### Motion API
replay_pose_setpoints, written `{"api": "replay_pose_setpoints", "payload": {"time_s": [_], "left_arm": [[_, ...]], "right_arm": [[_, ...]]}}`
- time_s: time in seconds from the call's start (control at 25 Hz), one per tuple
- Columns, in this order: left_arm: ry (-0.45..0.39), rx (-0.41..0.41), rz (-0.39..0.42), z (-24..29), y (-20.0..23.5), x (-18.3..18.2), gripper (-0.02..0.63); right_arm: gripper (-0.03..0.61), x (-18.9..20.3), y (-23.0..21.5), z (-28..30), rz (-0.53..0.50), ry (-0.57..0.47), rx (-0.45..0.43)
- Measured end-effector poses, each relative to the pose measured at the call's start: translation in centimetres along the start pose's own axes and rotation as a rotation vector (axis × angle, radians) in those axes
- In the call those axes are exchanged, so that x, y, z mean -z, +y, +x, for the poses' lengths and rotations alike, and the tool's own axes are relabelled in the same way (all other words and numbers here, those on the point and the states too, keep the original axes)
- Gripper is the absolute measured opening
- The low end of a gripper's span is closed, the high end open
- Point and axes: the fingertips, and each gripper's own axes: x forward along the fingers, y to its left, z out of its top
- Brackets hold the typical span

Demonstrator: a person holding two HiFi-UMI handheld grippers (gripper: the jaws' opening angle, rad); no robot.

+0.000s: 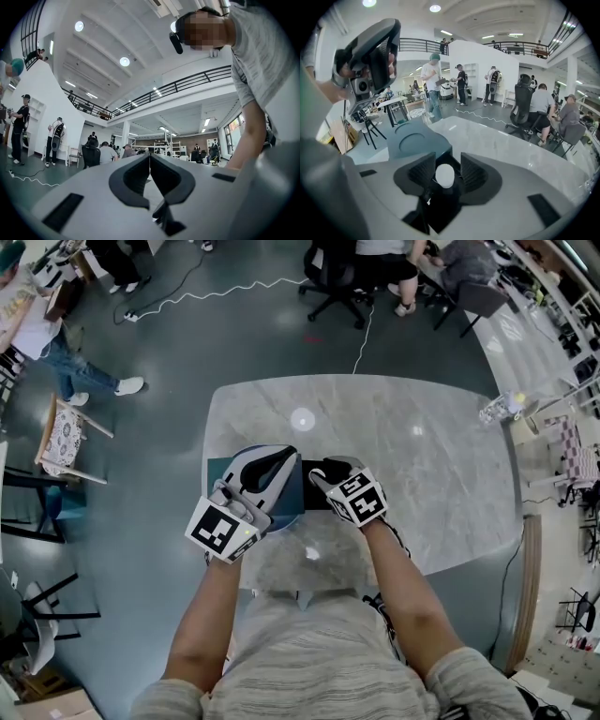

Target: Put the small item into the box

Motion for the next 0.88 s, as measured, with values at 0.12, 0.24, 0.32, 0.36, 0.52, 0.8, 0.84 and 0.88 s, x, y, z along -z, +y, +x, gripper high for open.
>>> {"api": "replay_pose_setpoints", "payload": {"time_s": [0.12, 0.24, 0.32, 0.36, 0.52, 0.8, 0.84, 0.88], "left_arm": [[-0.003, 0.006, 0.003, 0.1, -0.2, -0.3, 0.021], [-0.007, 0.011, 0.006, 0.0, -0.3, -0.7, 0.021], [-0.01, 0.014, 0.007, -0.2, -0.5, -1.0, 0.021], [-0.01, 0.016, 0.007, -0.2, -0.6, -1.2, 0.021], [-0.012, 0.023, 0.012, -0.2, -1.1, -1.5, 0.021], [-0.008, 0.049, 0.03, -0.4, -2.2, -2.0, 0.021], [-0.007, 0.054, 0.035, -0.4, -2.4, -2.2, 0.021], [-0.006, 0.059, 0.039, -0.4, -2.6, -2.3, 0.021]], "right_arm": [[0.181, -1.1, -0.2, -1.1, 0.018, -0.044, 0.012], [0.179, -2.4, -0.1, -2.5, 0.03, -0.092, 0.025], [0.176, -3.3, 0.0, -3.6, 0.035, -0.127, 0.033], [0.175, -3.7, 0.1, -4.1, 0.036, -0.143, 0.035], [0.167, -5.1, 0.2, -6.4, 0.026, -0.207, 0.052], [0.104, -6.9, 0.8, -10.5, 0.03, -0.322, 0.079], [0.095, -7.1, 1.0, -11.2, 0.03, -0.337, 0.084], [0.088, -7.4, 1.1, -11.8, 0.03, -0.354, 0.089]]}}
